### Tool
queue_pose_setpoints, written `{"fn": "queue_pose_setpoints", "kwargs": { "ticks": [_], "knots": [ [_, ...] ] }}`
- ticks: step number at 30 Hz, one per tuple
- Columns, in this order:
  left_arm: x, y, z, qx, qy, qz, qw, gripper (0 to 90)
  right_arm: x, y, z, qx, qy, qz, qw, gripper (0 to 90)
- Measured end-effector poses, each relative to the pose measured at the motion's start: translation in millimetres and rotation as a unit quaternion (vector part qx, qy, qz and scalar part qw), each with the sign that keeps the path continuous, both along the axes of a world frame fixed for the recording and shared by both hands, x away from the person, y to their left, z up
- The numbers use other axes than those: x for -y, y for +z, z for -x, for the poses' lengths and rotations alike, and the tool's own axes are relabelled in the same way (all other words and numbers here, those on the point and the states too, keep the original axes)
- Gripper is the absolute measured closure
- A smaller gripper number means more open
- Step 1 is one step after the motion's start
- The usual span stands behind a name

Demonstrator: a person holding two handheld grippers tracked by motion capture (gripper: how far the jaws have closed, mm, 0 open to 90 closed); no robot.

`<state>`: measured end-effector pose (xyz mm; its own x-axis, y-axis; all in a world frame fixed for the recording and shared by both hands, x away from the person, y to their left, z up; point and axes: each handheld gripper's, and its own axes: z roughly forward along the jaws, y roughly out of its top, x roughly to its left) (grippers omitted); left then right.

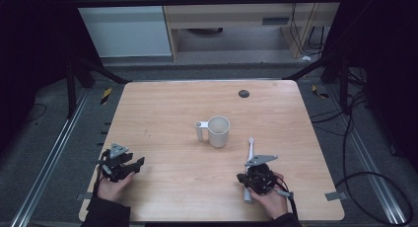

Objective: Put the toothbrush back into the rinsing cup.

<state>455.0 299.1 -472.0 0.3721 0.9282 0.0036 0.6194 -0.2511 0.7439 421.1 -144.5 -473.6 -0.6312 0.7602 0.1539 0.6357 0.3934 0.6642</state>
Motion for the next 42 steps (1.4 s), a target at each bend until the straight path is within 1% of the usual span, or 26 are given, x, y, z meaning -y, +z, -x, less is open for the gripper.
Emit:
{"fn": "queue_pose_setpoints", "kwargs": {
  "ticks": [4,8,12,13,14,16,18,20,23,26,28,29,30,33,35,36,37,39,42],
  "knots": [
    [0.3,0.0,-0.1,0.0,-0.001,-0.001,1.0,46.9,8.9,2.7,1.6,0.004,-0.011,-0.003,0.9999,89.9],
    [0.2,0.0,0.0,0.0,0.0,0.0,1.0,46.9,11.9,4.9,2.2,0.003,-0.016,-0.005,0.9999,89.9],
    [0.0,-0.1,-0.2,0.0,-0.001,-0.001,1.0,46.9,18.3,9.2,2.0,0.011,-0.025,-0.005,0.9996,89.8],
    [0.1,-0.1,-0.2,0.0,-0.001,-0.002,1.0,46.9,22.4,12.5,1.9,0.012,-0.035,-0.006,0.9993,89.4],
    [0.2,-0.2,-0.4,0.0,-0.001,-0.002,1.0,46.9,24.2,13.6,1.5,0.014,-0.039,-0.008,0.9991,88.6],
    [0.3,-0.3,-0.5,-0.001,-0.001,-0.003,1.0,46.9,29.8,17.5,0.1,0.018,-0.052,-0.006,0.9985,86.5],
    [0.6,-0.4,-0.6,-0.001,-0.001,-0.003,1.0,46.9,32.4,19.0,-0.8,0.022,-0.055,-0.004,0.9982,85.8],
    [1.2,-1.0,-1.1,-0.001,-0.001,-0.003,1.0,46.9,38.7,24.5,-3.5,0.022,-0.067,0.001,0.9975,81.9],
    [1.4,-1.2,-1.3,-0.004,-0.002,-0.004,1.0,46.9,43.4,28.7,-6.4,0.021,-0.075,-0.001,0.9969,77.9],
    [1.1,-1.3,-1.4,-0.004,-0.002,-0.004,1.0,46.8,45.7,31.6,-9.7,0.019,-0.081,0.003,0.9966,74.0],
    [1.1,-1.5,-1.7,-0.005,-0.002,-0.004,1.0,46.8,45.7,33.6,-12.0,0.017,-0.084,0.004,0.9963,70.6],
    [1.1,-1.5,-1.7,-0.005,-0.002,-0.004,1.0,46.8,45.7,33.6,-12.0,0.017,-0.084,0.004,0.9963,70.6],
    [1.1,-1.6,-2.0,-0.005,-0.003,-0.005,1.0,46.8,45.8,34.9,-14.3,0.014,-0.086,0.004,0.9962,66.3],
    [1.5,-1.9,-2.2,-0.006,-0.003,-0.006,1.0,46.7,45.2,36.0,-16.4,0.014,-0.095,0.009,0.9954,62.5],
    [1.5,-2.0,-2.4,-0.006,-0.003,-0.006,1.0,46.7,44.8,36.3,-18.5,0.017,-0.104,0.021,0.9942,58.0],
    [1.4,-2.1,-2.7,-0.005,-0.003,-0.006,1.0,46.7,44.6,36.2,-19.8,0.017,-0.107,0.026,0.9938,56.7],
    [1.3,-2.3,-2.7,-0.005,-0.003,-0.006,1.0,46.7,43.8,36.4,-20.9,0.012,-0.11,0.024,0.9936,55.9],
    [1.2,-2.6,-2.6,-0.006,-0.002,-0.005,1.0,46.7,42.6,36.5,-24.2,0.009,-0.111,0.027,0.9934,54.4],
    [0.9,-2.7,-3.0,-0.006,-0.003,-0.005,1.0,46.7,38.2,37.8,-30.1,0.004,-0.109,0.023,0.9938,53.1]
  ]
}}
